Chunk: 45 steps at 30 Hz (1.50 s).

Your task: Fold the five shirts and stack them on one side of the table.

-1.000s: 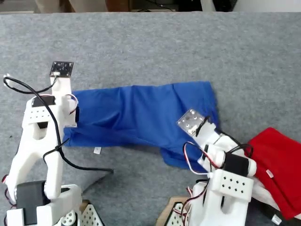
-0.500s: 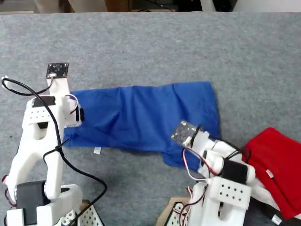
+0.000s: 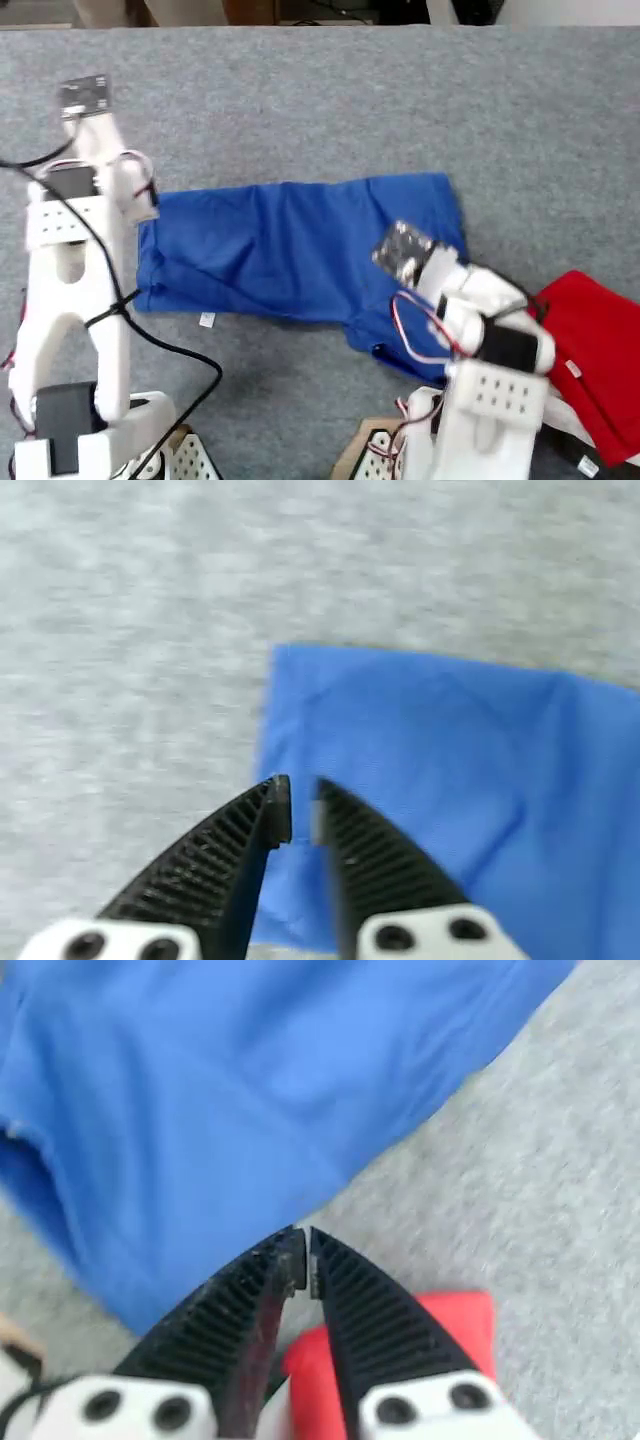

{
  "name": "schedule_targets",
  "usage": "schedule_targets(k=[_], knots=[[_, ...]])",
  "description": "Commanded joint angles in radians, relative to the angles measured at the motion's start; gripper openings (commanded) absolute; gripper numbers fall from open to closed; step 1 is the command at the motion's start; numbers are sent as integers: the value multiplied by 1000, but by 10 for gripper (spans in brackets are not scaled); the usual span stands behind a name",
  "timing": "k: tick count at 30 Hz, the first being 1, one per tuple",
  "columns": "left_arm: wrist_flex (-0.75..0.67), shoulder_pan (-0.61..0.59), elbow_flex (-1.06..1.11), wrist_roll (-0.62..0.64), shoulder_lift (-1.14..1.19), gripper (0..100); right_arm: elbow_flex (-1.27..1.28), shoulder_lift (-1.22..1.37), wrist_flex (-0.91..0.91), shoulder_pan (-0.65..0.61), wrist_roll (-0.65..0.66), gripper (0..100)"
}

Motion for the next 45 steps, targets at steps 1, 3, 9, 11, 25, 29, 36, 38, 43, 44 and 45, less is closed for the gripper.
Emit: schedule_targets(k=[1, 3, 9, 11, 25, 29, 36, 38, 43, 44, 45], knots=[[-78, 66, -43, 77, 54, 17, -157, 275, -141, -77, -117, 7], [-130, 72, -51, 95, 128, 20, -252, 455, -216, -114, -180, 6], [-183, 61, -112, 129, 363, 19, -596, 934, -250, -179, -325, 5], [-183, 57, -143, 129, 429, 19, -679, 1046, -250, -176, -345, 5], [-144, -25, -523, 207, 808, 19, -1198, 1659, -247, -153, -353, 5], [-66, -18, -687, 206, 898, 19, -1346, 1738, -189, -148, -350, 5], [57, -20, -1007, 204, 1018, 19, -1620, 1894, -104, -128, -350, 5], [84, -20, -1089, 201, 1049, 19, -1713, 1949, -54, -125, -350, 5], [198, -18, -1277, 199, 1113, 19, -1972, 1997, 146, -134, -350, 5], [232, -18, -1310, 203, 1115, 19, -2022, 1997, 187, -142, -350, 5], [279, -17, -1346, 206, 1116, 19, -2071, 1997, 245, -147, -350, 5]])
